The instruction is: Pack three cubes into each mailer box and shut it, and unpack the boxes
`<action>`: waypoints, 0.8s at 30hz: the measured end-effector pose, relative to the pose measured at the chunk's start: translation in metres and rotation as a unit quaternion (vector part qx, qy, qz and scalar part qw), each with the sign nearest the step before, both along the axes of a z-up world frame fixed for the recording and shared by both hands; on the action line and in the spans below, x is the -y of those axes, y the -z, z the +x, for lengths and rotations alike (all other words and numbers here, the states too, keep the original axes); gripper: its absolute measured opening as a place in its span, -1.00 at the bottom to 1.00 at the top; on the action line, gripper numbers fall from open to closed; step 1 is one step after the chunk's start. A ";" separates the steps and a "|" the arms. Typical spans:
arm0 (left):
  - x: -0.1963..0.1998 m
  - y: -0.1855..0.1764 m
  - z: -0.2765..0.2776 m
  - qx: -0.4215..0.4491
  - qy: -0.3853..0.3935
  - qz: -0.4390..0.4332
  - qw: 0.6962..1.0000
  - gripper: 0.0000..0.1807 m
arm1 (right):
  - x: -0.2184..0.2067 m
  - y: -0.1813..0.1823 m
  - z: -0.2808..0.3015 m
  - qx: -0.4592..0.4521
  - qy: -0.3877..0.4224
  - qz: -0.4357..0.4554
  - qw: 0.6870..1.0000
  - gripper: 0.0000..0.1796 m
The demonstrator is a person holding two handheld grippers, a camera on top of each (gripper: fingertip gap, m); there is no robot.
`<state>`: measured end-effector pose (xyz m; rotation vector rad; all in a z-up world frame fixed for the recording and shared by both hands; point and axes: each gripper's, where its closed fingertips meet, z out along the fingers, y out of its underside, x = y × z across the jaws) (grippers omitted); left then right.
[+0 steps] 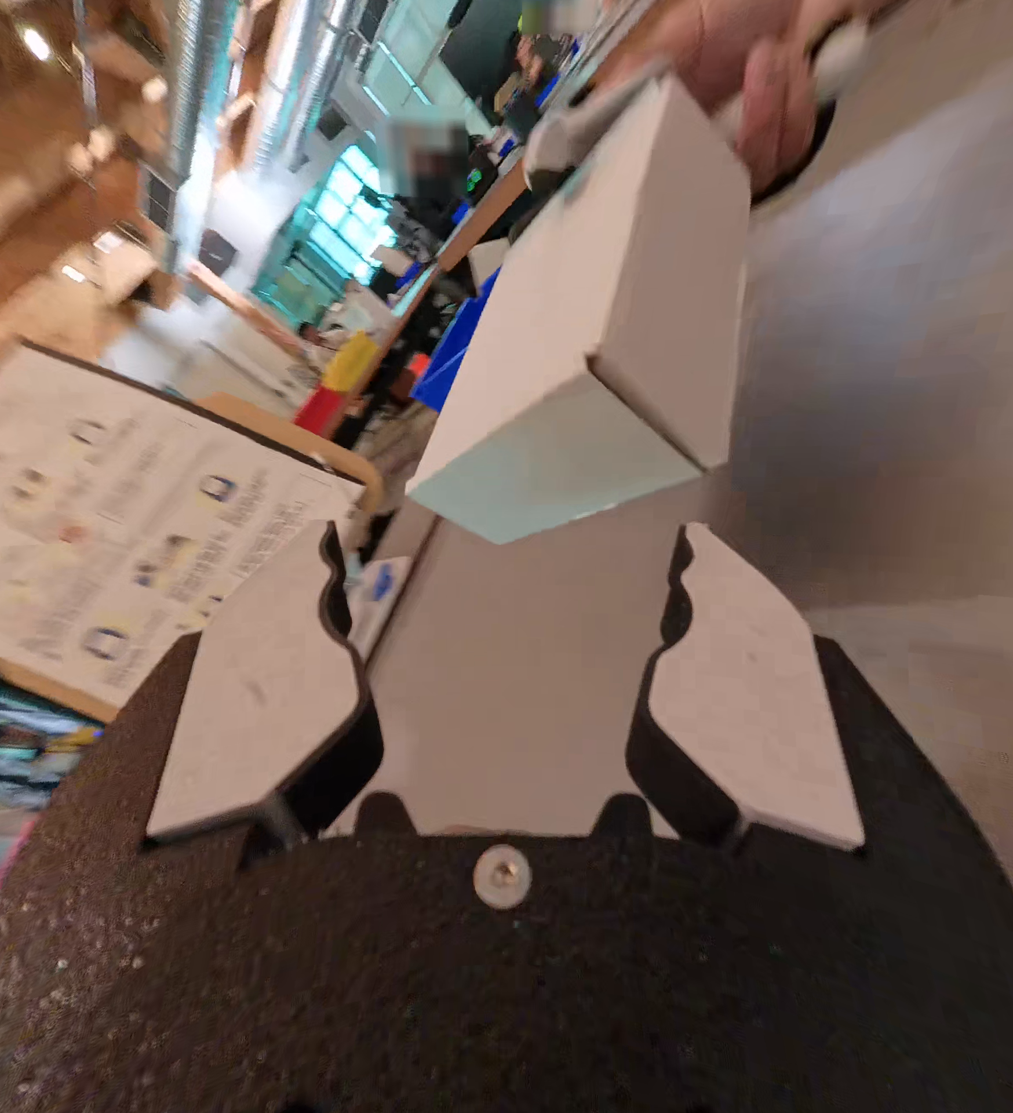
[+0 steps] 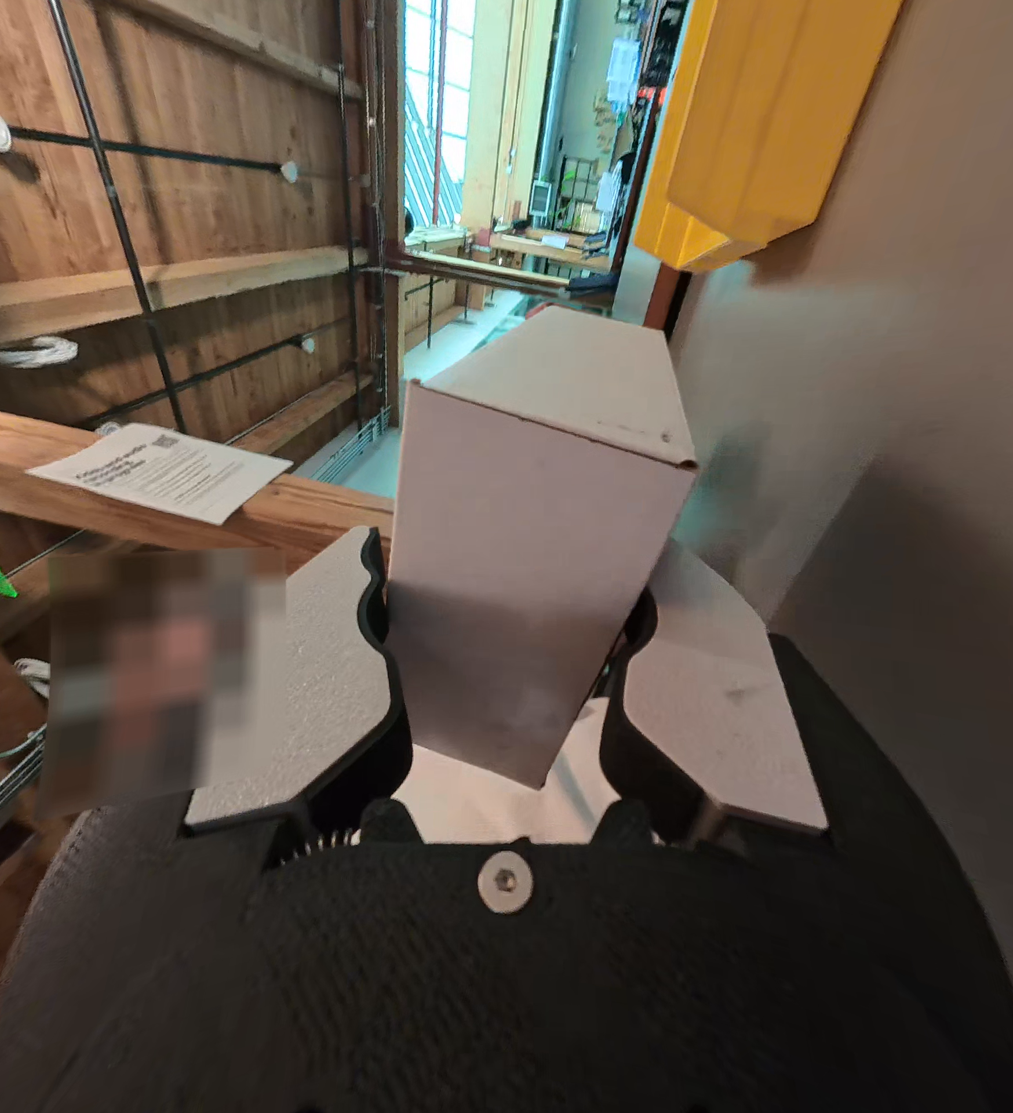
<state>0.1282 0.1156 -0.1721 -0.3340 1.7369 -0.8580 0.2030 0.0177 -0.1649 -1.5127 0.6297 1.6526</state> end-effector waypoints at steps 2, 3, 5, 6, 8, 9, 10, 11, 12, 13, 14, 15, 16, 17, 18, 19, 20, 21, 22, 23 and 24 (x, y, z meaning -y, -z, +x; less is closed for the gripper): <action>0.009 -0.001 0.009 0.076 -0.029 0.077 0.994 0.14 | 0.004 -0.007 -0.002 0.004 -0.019 0.002 1.000 -0.13; 0.019 -0.001 0.011 0.113 -0.029 0.112 0.987 0.14 | 0.006 -0.009 -0.004 0.005 -0.031 0.003 1.000 -0.13; 0.041 -0.001 0.010 0.179 -0.020 0.168 0.969 0.12 | 0.008 -0.011 -0.012 0.009 -0.054 -0.002 0.998 -0.13; 0.052 0.001 0.010 0.194 -0.014 0.187 0.963 0.11 | 0.009 -0.009 -0.016 0.015 -0.066 -0.005 0.998 -0.13; 0.071 0.003 0.008 0.217 -0.001 0.203 0.955 0.11 | 0.009 -0.005 -0.026 0.019 -0.087 -0.013 0.996 -0.13; 0.078 0.005 0.007 0.222 0.005 0.211 0.952 0.12 | 0.008 -0.002 -0.031 0.019 -0.094 -0.018 0.995 -0.13; 0.085 0.009 0.006 0.223 0.016 0.228 0.948 0.14 | 0.007 0.002 -0.035 0.022 -0.102 -0.025 0.994 -0.13; 0.090 0.011 0.005 0.231 0.020 0.240 0.943 0.10 | 0.006 0.004 -0.034 0.016 -0.098 -0.025 0.995 -0.13; 0.093 0.013 0.005 0.230 0.019 0.243 0.942 0.08 | 0.005 0.004 -0.033 0.011 -0.095 -0.021 0.995 -0.13; 0.094 0.016 0.007 0.220 0.019 0.246 0.944 0.04 | 0.006 0.006 -0.031 0.010 -0.091 -0.020 0.996 -0.12; 0.091 0.018 0.011 0.204 0.008 0.252 0.946 0.00 | 0.005 0.006 -0.027 0.005 -0.083 -0.020 0.996 -0.11; 0.087 0.018 0.015 0.185 -0.005 0.249 0.951 -0.02 | 0.005 0.007 -0.023 0.004 -0.072 -0.017 0.997 -0.10; 0.085 0.018 0.016 0.167 -0.003 0.226 0.960 -0.04 | 0.005 0.007 -0.020 0.017 -0.061 -0.011 0.998 -0.08; 0.084 0.014 0.015 0.151 0.005 0.185 0.971 -0.05 | 0.007 0.007 -0.018 0.040 -0.054 0.000 0.998 -0.05; 0.081 0.009 0.015 0.131 0.009 0.133 0.982 -0.06 | 0.008 0.004 -0.014 0.064 -0.042 0.015 0.997 0.05; 0.077 0.003 0.015 0.109 0.013 0.078 0.991 -0.07 | 0.008 -0.001 -0.008 0.083 -0.020 0.028 0.996 0.15; 0.074 -0.002 0.015 0.087 0.021 0.018 0.996 -0.08 | 0.009 -0.006 0.001 0.099 0.006 0.039 0.994 0.20; 0.068 -0.008 0.015 0.063 0.029 -0.047 0.996 -0.09 | 0.011 -0.009 0.011 0.120 0.031 0.048 0.991 0.21; 0.062 -0.011 0.016 0.038 0.037 -0.111 0.992 -0.09 | 0.014 -0.010 0.019 0.147 0.051 0.055 0.986 0.22; 0.055 -0.011 0.018 0.008 0.045 -0.163 0.985 -0.10 | 0.018 -0.010 0.026 0.173 0.068 0.058 0.981 0.25; 0.047 -0.006 0.020 -0.019 0.050 -0.200 0.978 -0.11 | 0.021 -0.009 0.031 0.195 0.083 0.057 0.976 0.27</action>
